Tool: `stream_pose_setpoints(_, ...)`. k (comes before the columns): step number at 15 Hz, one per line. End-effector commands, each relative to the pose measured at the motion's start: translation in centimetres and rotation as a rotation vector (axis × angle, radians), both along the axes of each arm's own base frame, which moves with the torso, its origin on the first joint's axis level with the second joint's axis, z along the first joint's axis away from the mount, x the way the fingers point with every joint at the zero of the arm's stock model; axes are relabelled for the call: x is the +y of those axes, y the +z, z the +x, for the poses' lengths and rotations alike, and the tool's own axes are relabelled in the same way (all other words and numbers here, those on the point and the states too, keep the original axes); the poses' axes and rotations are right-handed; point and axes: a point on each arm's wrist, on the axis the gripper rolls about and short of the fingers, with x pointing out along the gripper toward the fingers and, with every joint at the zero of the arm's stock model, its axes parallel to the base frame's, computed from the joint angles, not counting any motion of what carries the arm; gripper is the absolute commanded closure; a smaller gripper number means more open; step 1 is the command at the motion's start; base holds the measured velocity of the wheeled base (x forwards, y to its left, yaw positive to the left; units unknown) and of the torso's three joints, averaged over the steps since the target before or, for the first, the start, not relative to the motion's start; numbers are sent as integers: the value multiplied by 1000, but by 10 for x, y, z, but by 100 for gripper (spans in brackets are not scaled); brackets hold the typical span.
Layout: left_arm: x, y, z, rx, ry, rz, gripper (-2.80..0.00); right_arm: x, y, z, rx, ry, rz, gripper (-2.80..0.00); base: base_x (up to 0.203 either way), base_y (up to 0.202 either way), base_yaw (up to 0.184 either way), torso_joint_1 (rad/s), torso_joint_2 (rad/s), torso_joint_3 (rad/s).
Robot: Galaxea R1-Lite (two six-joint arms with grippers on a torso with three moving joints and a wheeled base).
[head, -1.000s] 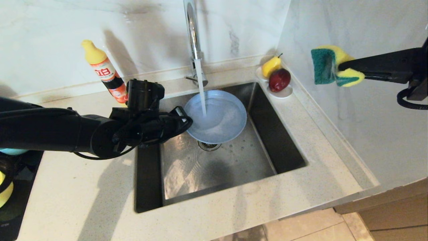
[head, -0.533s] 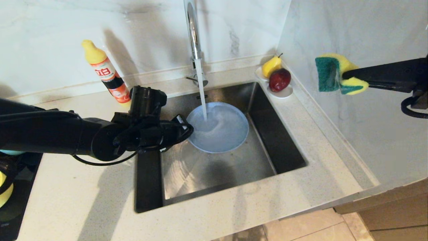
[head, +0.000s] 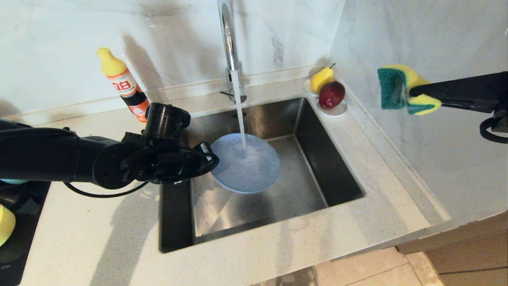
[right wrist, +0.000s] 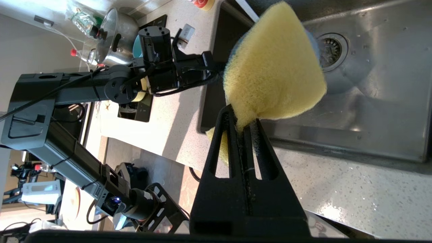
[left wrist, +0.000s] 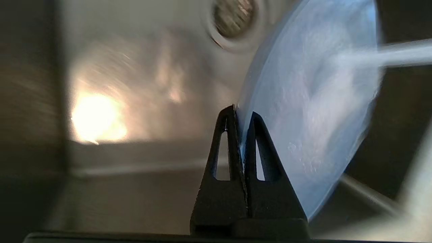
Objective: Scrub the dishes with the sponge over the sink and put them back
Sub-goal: Rinse the plate
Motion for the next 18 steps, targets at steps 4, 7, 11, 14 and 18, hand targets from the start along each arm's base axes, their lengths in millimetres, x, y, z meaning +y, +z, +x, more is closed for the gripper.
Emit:
stream_pose_setpoints(4, 2, 27, -1, -194, 15, 95, 0, -1, -5, -2, 15, 3, -4, 0, 0, 0, 0, 0, 0, 0)
stream_pose_setpoints(7, 3, 28, 0, -352, 12, 149, 0, -4, -7, -4, 15, 0, -3, 0, 0, 0, 0, 0, 0, 0)
stream_pose_setpoints(11, 7, 17, -4, -472, 65, 330, 0, -6, -12, -4, 31, 20, -5, 0, 0, 0, 0, 0, 0, 0)
stream_pose_setpoints(14, 24, 20, -13, -575, 128, 413, 0, -4, -15, 1, 50, 21, -12, 0, 0, 0, 0, 0, 0, 0)
stream_pose_setpoints(18, 51, 33, -12, -739, 252, 525, 0, -3, -17, 5, 65, 19, -18, 0, 0, 0, 0, 0, 0, 0)
